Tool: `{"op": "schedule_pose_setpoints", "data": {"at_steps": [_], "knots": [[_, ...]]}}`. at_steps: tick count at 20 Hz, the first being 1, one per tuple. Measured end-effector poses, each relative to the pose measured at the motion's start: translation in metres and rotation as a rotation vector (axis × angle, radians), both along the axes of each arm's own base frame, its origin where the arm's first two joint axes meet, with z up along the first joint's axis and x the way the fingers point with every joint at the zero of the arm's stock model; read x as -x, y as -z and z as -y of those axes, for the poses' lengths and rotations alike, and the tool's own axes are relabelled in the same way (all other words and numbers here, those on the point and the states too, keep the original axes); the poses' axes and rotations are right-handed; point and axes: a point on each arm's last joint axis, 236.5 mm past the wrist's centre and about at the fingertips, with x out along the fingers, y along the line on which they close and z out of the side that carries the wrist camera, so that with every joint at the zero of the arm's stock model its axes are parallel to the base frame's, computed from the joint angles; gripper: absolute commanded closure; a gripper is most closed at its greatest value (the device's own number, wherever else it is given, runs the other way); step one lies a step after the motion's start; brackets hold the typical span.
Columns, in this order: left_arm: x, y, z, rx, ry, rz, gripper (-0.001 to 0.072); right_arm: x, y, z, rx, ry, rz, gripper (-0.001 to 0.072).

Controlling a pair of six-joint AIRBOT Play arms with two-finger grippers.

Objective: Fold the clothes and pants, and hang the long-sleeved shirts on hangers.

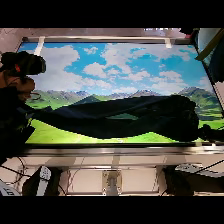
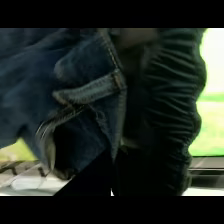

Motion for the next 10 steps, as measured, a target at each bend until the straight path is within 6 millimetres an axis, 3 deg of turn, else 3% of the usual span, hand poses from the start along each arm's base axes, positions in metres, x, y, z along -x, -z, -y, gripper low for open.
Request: {"op": "schedule_pose_setpoints", "data": {"at_steps": [4,7,9,10], "knots": [[-0.015,-0.073,-0.029,-0.17,0.01,0.064,0.0694,-0.028,-0.073,0.025,0.032,-0.023,0.114,0.0672],[-0.026,-0.132,-0.042,-0.275,0.026,0.101,0.0694,-0.064,-0.135,0.041,0.16,-0.02,0.255,0.0673],[-0.035,-0.145,-0.036,-0.289,0.085,0.076,0.0693,-0.091,-0.158,0.04,0.239,-0.033,0.31,0.0672],[-0.035,-0.136,-0.03,-0.28,0.131,0.021,0.0693,-0.098,-0.159,0.037,0.266,-0.05,0.302,0.0672]]}}
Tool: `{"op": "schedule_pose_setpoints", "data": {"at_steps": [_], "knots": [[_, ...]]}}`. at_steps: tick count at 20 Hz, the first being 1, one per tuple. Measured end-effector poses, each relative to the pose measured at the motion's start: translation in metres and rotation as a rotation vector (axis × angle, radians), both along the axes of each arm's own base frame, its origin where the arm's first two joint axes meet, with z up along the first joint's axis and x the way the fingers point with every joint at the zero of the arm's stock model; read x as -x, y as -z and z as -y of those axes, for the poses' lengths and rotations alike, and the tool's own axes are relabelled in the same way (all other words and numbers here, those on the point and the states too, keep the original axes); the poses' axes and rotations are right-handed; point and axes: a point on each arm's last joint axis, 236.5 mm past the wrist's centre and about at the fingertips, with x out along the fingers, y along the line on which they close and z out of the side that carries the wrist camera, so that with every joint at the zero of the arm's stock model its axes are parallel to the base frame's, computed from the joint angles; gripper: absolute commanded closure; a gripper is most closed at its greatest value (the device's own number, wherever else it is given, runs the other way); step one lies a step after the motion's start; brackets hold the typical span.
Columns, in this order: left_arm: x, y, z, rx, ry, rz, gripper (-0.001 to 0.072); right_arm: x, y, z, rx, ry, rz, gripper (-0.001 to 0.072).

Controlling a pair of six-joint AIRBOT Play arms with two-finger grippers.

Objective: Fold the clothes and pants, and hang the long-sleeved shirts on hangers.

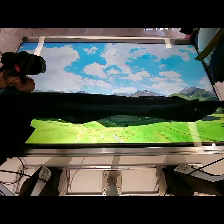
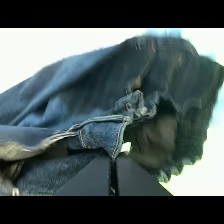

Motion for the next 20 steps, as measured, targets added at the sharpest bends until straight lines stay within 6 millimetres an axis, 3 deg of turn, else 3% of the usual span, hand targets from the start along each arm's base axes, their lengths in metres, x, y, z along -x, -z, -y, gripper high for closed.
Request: {"op": "schedule_pose_setpoints", "data": {"at_steps": [2,5,8,12,17,20], "knots": [[0.016,0.041,0.008,0.001,0.081,-0.22,0.0692,-0.001,0.015,-0.008,0.043,-0.028,-0.077,0.0672],[0.063,0.089,-0.009,-0.065,0.108,-0.561,0.0692,0.026,0.052,-0.004,0.052,-0.008,-0.222,0.0672],[0.096,0.101,-0.026,-0.111,0.077,-0.737,0.0692,0.071,0.088,0.005,-0.024,0.072,-0.342,0.0672],[0.122,0.115,-0.03,-0.112,0.07,-0.86,0.0692,0.115,0.127,0.001,-0.123,0.14,-0.421,0.0672],[0.16,0.161,-0.008,-0.066,0.09,-0.956,0.0692,0.147,0.169,-0.012,-0.148,0.166,-0.5,0.0672],[0.188,0.19,0.008,-0.06,0.088,-0.984,0.0692,0.162,0.183,-0.009,-0.12,0.181,-0.558,0.0672]]}}
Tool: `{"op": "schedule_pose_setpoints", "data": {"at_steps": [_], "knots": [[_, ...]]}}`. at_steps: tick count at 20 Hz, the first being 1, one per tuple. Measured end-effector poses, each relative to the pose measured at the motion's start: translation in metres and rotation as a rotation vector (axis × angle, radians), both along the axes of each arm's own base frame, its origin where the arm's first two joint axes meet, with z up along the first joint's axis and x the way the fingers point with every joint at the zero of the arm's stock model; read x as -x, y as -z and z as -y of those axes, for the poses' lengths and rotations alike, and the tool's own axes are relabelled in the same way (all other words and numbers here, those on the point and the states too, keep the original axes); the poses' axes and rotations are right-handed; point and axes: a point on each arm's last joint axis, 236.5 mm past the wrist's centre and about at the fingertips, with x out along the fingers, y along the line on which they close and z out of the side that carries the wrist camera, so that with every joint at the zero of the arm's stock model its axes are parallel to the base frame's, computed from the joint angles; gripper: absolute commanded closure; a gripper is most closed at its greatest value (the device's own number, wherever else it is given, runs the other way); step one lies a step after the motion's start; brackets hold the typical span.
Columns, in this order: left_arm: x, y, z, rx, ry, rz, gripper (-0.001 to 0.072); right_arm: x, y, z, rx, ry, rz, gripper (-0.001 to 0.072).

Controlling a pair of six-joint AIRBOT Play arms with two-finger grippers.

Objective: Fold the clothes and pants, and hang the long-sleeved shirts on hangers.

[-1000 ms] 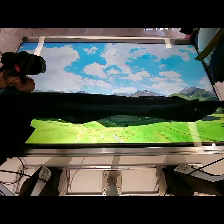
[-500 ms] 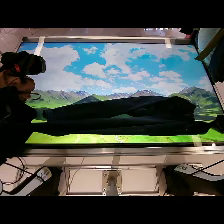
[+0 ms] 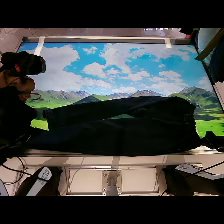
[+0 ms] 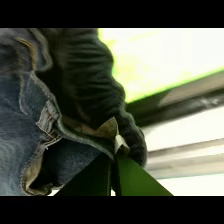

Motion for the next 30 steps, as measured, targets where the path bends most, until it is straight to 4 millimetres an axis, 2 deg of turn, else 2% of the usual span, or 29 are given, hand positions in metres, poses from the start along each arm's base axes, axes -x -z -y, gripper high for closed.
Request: {"op": "schedule_pose_setpoints", "data": {"at_steps": [3,4,5,6,7,9,11,13,14,15,16,17,19,20,21,25,30], "knots": [[0.023,0.017,0.002,-0.042,-0.013,-0.031,0.0689,0.016,0.01,0.011,0.052,0.033,-0.077,0.0671],[0.027,0.019,0.001,-0.058,-0.014,-0.035,0.0617,0.018,0.011,0.015,0.07,0.04,-0.091,0.066],[0.03,0.021,0.0,-0.072,-0.017,-0.035,0.0311,0.02,0.011,0.019,0.088,0.047,-0.097,0.055],[0.031,0.021,-0.003,-0.087,-0.023,-0.033,0.009,0.02,0.009,0.026,0.116,0.053,-0.099,0.0303],[0.03,0.019,-0.005,-0.102,-0.031,-0.024,0.0066,0.018,0.004,0.034,0.147,0.06,-0.092,0.023],[0.018,0.005,-0.016,-0.147,-0.038,0.028,0.0066,0.005,-0.017,0.054,0.215,0.088,-0.045,0.0229],[-0.006,-0.025,-0.033,-0.218,-0.049,0.132,0.0066,-0.012,-0.053,0.08,0.31,0.126,0.024,0.023],[-0.049,-0.066,-0.044,-0.266,-0.074,0.323,0.0076,-0.037,-0.098,0.102,0.393,0.175,0.135,0.023],[-0.077,-0.086,-0.043,-0.255,-0.081,0.446,0.0107,-0.053,-0.123,0.108,0.421,0.198,0.211,0.023],[-0.101,-0.101,-0.037,-0.222,-0.079,0.538,0.0107,-0.069,-0.145,0.109,0.433,0.213,0.285,0.023],[-0.122,-0.108,-0.03,-0.168,-0.074,0.603,0.0106,-0.086,-0.166,0.108,0.44,0.22,0.361,0.023],[-0.138,-0.108,-0.022,-0.104,-0.068,0.632,0.0107,-0.103,-0.184,0.102,0.433,0.218,0.43,0.023],[-0.161,-0.091,-0.007,0.039,-0.062,0.622,0.0107,-0.128,-0.206,0.086,0.406,0.194,0.518,0.023],[-0.169,-0.079,-0.001,0.105,-0.059,0.6,0.0135,-0.139,-0.213,0.075,0.385,0.171,0.546,0.0231],[-0.177,-0.065,0.003,0.163,-0.057,0.579,0.0214,-0.148,-0.218,0.063,0.362,0.15,0.567,0.0231],[-0.192,-0.013,0.016,0.324,-0.019,0.488,0.0229,-0.176,-0.228,0.011,0.253,0.072,0.597,0.0231],[-0.202,0.032,0.026,0.401,0.03,0.43,0.0221,-0.196,-0.245,-0.044,0.178,0.013,0.627,0.0231]]}}
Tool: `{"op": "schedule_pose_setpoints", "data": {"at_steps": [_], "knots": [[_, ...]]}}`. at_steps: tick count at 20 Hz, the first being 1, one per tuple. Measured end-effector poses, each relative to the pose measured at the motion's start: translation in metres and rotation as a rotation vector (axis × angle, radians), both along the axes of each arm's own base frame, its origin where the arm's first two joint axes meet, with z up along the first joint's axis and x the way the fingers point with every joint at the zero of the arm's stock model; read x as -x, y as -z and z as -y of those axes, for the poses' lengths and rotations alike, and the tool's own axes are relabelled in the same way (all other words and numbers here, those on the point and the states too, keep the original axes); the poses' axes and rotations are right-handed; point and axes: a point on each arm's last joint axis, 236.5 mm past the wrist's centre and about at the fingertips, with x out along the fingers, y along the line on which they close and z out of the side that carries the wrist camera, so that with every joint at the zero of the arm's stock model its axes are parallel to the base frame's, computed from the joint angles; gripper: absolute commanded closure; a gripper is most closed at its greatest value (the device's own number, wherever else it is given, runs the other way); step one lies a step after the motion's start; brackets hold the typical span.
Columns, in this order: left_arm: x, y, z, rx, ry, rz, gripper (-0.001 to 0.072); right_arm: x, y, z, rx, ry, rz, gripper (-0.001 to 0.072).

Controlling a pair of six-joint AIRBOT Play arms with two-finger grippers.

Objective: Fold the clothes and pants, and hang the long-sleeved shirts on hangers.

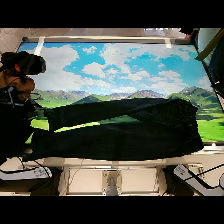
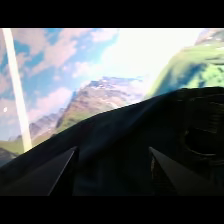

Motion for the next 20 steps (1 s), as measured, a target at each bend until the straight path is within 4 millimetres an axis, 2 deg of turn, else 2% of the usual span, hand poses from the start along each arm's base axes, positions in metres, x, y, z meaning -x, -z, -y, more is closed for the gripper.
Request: {"op": "schedule_pose_setpoints", "data": {"at_steps": [4,7,8,9,10,13,14,16,18,20], "knots": [[-0.012,0.022,0.007,-0.016,0.056,0.012,0.0221,-0.008,-0.019,-0.032,0.001,-0.054,0.03,0.0231],[-0.021,0.032,0.015,-0.033,0.086,0.027,0.023,-0.01,-0.032,-0.044,0.006,-0.07,0.053,0.0231],[-0.023,0.034,0.019,-0.035,0.097,0.031,0.0323,-0.01,-0.036,-0.045,0.009,-0.07,0.059,0.0231],[-0.027,0.035,0.023,-0.038,0.102,0.039,0.0483,-0.01,-0.039,-0.047,0.01,-0.071,0.065,0.0232],[-0.031,0.036,0.025,-0.045,0.105,0.05,0.0683,-0.01,-0.041,-0.048,0.012,-0.073,0.067,0.0232],[-0.039,0.037,0.031,-0.062,0.117,0.069,0.069,-0.01,-0.043,-0.049,0.017,-0.071,0.069,0.0234],[-0.04,0.037,0.032,-0.065,0.119,0.074,0.069,-0.01,-0.043,-0.048,0.022,-0.07,0.069,0.0266],[-0.043,0.032,0.031,-0.075,0.118,0.09,0.069,-0.007,-0.038,-0.04,0.061,-0.055,0.045,0.0278],[-0.045,0.02,0.028,-0.09,0.111,0.117,0.069,0.002,-0.026,-0.02,0.149,-0.023,-0.021,0.0278],[-0.047,0.001,0.021,-0.113,0.1,0.158,0.069,0.011,-0.007,0.009,0.236,0.023,-0.11,0.0277]]}}
